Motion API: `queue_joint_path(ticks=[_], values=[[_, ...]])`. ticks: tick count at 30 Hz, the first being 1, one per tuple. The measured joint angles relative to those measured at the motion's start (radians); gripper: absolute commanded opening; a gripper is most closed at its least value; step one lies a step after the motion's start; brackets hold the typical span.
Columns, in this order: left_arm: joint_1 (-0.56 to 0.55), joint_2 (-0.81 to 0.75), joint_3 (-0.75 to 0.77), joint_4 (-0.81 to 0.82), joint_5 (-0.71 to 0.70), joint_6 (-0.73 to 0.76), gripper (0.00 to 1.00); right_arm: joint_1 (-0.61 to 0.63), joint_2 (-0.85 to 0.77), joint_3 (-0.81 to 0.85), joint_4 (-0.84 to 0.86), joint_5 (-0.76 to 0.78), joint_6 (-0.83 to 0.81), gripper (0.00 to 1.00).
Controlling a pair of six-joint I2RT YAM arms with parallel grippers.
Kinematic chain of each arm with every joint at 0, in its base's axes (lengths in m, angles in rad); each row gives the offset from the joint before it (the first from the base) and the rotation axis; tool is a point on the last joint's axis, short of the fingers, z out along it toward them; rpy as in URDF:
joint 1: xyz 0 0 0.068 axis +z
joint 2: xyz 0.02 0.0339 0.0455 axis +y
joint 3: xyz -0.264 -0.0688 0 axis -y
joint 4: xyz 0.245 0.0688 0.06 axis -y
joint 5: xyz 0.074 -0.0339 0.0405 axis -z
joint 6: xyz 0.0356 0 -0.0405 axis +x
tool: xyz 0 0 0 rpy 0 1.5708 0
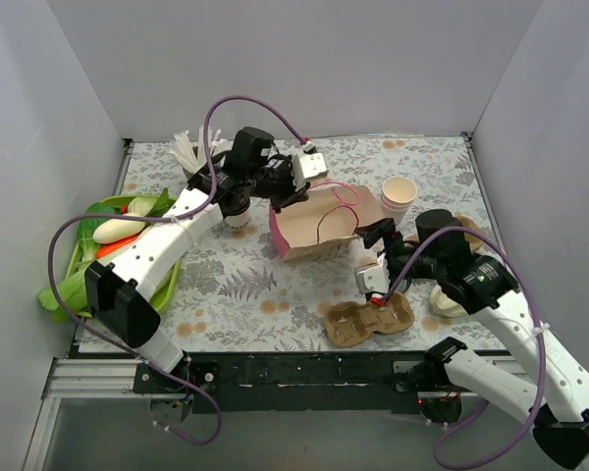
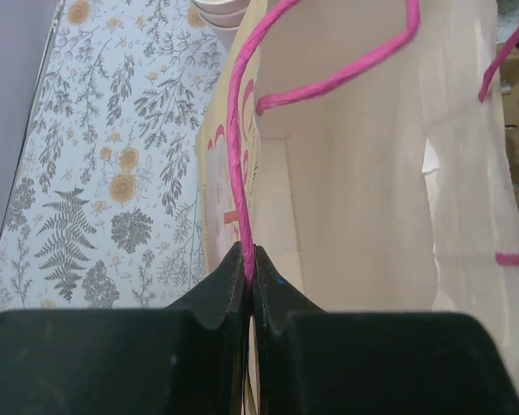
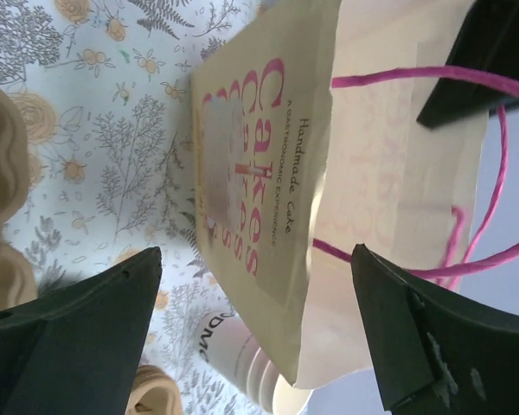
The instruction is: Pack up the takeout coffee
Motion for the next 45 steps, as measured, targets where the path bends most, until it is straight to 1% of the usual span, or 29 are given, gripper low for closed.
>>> queue_joint_path(ticks=[5,8,11,12,13,15,21,22,28,32,38,45], values=[[0.0,-0.101,-0.094,-0.015,-0.01,-0.006,0.0,0.0,-0.048,0.051,-0.15,0.039,0.091,0.97],[0.0,-0.16,-0.152,-0.018,-0.013,-0.005,0.0,0.0,-0.077,0.061,-0.247,0.074,0.13,0.98],[0.0,-0.2,-0.19,-0.015,-0.006,-0.035,0.0,0.0,-0.094,0.107,-0.32,0.094,0.168,0.92],[0.0,-0.203,-0.19,-0.014,-0.002,-0.049,0.07,0.0,-0.089,0.13,-0.328,0.098,0.179,0.87],[0.0,-0.205,-0.19,-0.01,0.004,-0.063,0.15,0.0,-0.086,0.151,-0.332,0.101,0.184,0.84],[0.0,-0.21,-0.197,-0.006,0.015,-0.084,0.25,0.0,-0.08,0.158,-0.345,0.101,0.175,0.81],[0.0,-0.195,-0.193,-0.027,0.011,-0.152,0.33,0.0,-0.053,0.016,-0.395,0.061,0.129,0.76],[-0.001,-0.188,-0.185,-0.029,0.007,-0.159,0.37,0.0,-0.042,0.0,-0.396,0.052,0.135,0.76],[-0.006,-0.155,-0.144,-0.003,0.009,-0.224,0.5,0.0,0.031,-0.028,-0.352,0.023,0.233,0.76],[-0.007,-0.133,-0.116,0.027,0.048,-0.263,0.56,0.0,0.075,-0.027,-0.325,0.02,0.269,0.76],[-0.007,-0.052,-0.063,0.09,0.128,-0.289,0.62,0.0,0.11,-0.012,-0.313,0.021,0.296,0.76],[-0.008,0.01,-0.059,0.154,0.194,-0.288,0.64,0.0,0.115,0.001,-0.306,0.021,0.317,0.76]])
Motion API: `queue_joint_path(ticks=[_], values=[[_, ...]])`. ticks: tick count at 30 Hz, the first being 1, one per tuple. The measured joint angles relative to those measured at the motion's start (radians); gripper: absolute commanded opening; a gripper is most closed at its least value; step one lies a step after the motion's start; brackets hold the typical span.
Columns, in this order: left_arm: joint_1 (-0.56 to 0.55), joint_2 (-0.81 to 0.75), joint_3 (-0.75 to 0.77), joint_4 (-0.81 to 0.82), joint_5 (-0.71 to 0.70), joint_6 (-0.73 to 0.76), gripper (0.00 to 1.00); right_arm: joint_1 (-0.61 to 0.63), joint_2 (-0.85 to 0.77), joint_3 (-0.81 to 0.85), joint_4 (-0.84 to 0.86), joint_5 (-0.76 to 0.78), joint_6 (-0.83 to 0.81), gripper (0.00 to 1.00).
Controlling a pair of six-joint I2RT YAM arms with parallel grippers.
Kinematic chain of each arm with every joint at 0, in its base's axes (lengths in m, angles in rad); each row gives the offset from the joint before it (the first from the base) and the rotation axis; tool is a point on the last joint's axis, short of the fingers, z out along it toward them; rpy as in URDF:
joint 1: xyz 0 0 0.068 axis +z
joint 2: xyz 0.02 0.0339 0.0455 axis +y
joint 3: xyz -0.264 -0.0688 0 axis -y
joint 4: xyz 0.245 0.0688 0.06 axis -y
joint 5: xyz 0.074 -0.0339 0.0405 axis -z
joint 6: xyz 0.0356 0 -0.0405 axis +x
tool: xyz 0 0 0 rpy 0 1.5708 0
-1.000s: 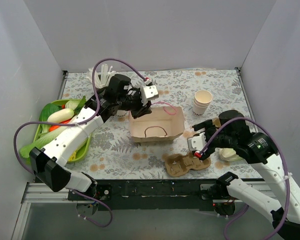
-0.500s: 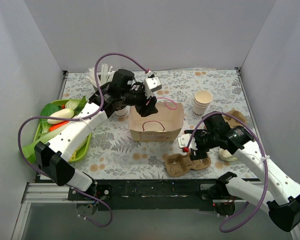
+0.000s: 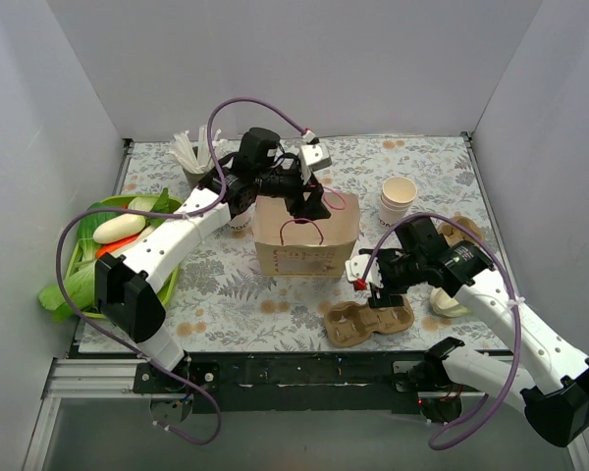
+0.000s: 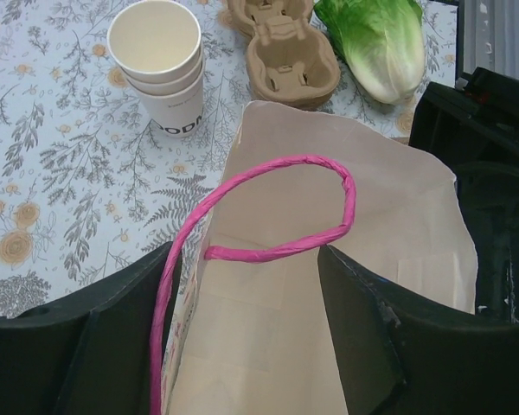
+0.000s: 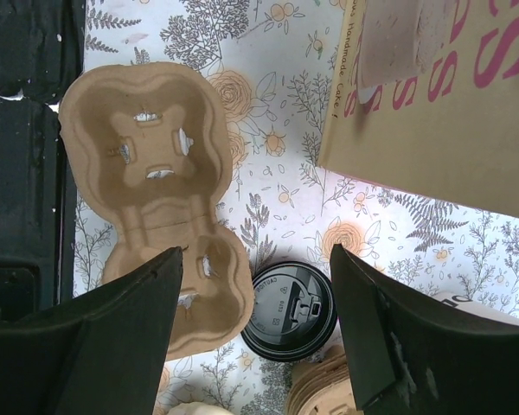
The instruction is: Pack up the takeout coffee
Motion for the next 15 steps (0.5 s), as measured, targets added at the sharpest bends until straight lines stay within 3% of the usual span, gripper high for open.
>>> queue_joint_path(ticks=[5,8,15], values=[[-0.001,0.015,0.002,0.061,0.01,0.0,0.6,0.0,0.01,0.005,0.008,0.0,0.008,0.76],[-0.001,0.029,0.026,0.088,0.016,-0.001,0.46,0.0,0.015,0.006,0.017,0.0,0.013,0.76],[-0.002,0.039,0.055,0.103,0.048,0.005,0.3,0.0,0.028,0.006,0.018,-0.001,0.0,0.76]])
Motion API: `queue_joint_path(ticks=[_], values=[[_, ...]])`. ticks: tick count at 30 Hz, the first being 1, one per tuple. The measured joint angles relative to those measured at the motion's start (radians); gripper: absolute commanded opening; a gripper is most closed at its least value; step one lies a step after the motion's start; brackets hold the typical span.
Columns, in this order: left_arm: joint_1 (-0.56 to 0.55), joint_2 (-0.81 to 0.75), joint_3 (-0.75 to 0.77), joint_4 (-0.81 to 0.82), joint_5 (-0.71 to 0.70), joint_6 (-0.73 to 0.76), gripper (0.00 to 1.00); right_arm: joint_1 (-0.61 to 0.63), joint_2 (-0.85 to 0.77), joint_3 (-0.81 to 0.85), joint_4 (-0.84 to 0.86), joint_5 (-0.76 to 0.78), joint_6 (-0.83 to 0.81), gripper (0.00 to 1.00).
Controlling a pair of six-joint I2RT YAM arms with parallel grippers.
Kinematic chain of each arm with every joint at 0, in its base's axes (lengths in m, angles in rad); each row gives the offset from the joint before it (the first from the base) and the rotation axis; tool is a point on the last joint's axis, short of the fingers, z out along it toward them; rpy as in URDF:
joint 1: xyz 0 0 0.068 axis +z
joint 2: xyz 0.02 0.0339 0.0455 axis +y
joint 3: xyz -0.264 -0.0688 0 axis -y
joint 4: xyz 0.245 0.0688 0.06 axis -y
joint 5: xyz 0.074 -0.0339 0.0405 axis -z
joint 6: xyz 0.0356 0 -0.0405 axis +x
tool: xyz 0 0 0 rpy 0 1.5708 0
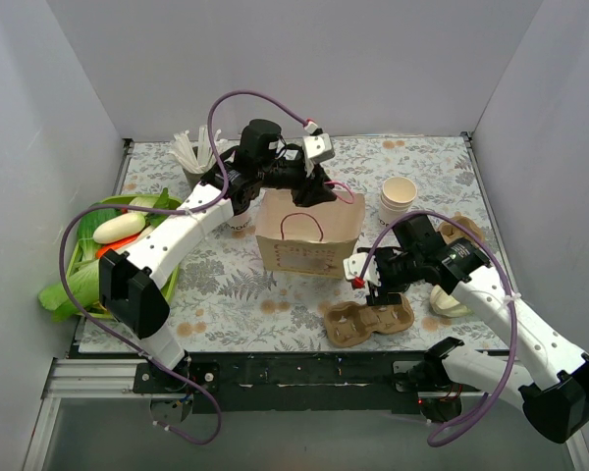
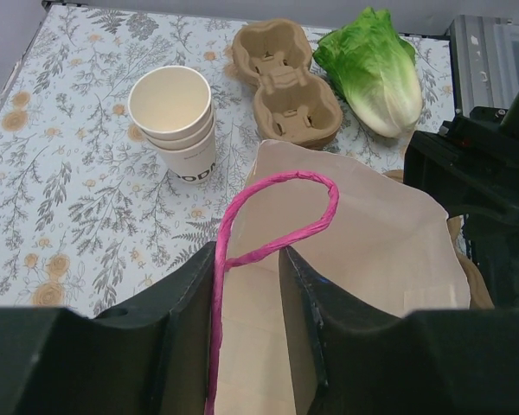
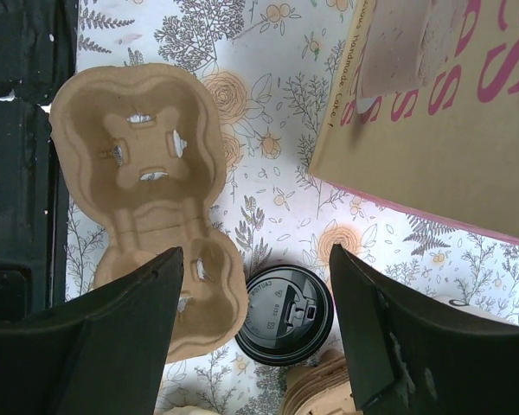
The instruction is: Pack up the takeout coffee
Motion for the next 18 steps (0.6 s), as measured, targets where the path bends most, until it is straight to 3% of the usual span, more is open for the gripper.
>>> queue_joint_path(ticks=[5,9,18], values=[[0.0,0.001,0.0,0.0,0.008,0.005,0.17,0.0,0.001,0.0,-0.001,0.0,-0.008,0.75],[0.0,0.002,0.0,-0.002,0.001,0.014,0.0,0.0,0.006,0.0,-0.002,-0.004,-0.014,0.75],[0.0,-0.005,0.0,0.001,-0.038,-0.028,0.0,0.0,-0.004,0.02,-0.042,-0.013,-0.103,0.74]])
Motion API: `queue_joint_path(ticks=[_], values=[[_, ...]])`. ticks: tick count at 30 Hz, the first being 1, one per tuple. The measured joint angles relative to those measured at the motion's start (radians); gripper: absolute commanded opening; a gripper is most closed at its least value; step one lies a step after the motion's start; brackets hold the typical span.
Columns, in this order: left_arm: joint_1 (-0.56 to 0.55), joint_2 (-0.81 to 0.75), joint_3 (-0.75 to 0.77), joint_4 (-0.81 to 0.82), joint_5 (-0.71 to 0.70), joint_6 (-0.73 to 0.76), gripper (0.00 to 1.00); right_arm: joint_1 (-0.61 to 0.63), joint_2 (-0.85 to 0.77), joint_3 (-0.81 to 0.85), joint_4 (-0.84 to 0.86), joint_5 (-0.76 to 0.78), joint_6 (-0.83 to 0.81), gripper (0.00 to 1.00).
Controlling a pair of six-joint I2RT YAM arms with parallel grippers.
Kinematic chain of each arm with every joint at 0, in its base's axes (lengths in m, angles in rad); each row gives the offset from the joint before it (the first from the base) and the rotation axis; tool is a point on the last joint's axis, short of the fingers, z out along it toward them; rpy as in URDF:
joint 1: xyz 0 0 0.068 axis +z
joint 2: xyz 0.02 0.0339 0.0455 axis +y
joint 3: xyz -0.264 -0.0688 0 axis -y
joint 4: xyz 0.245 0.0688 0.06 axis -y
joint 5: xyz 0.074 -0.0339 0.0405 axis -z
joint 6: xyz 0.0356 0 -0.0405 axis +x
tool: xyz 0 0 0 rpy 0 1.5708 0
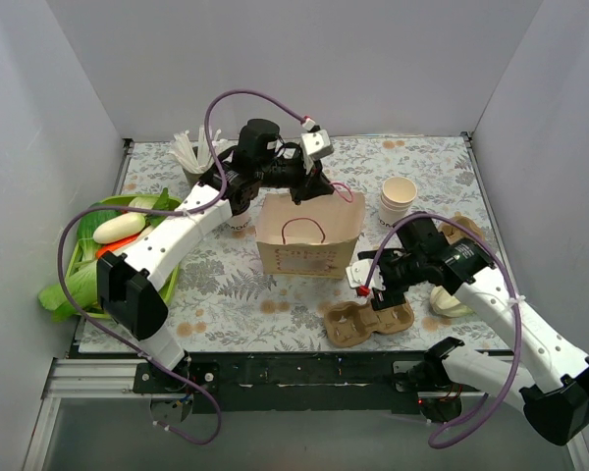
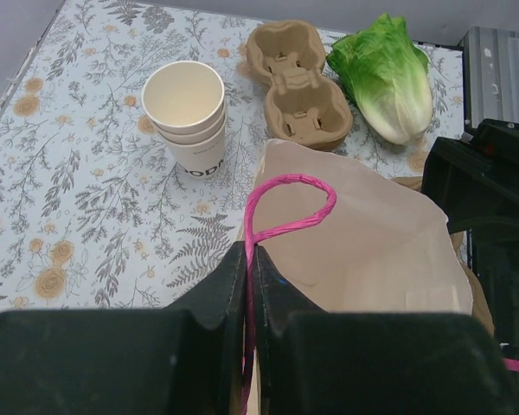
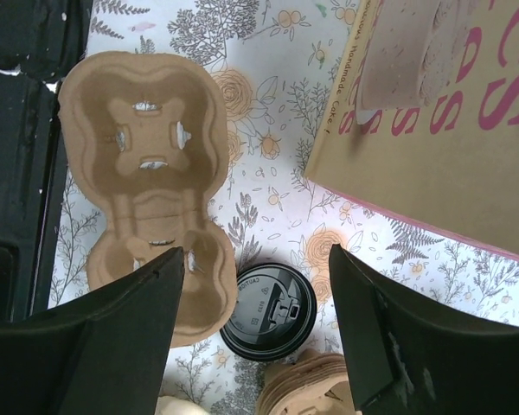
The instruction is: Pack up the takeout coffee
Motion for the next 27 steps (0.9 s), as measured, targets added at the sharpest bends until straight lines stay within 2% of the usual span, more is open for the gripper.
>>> queue_joint_path(ticks=[16,27], values=[[0.0,-0.067,-0.045,0.023,-0.04,-0.069,0.0,0.0,-0.011,-0.068,-0.074,-0.017,-0.131,0.58],[0.0,-0.073,-0.08,0.024,-0.051,-0.075,0.0,0.001,0.068,-0.182,-0.056,-0.006,-0.191,0.62]])
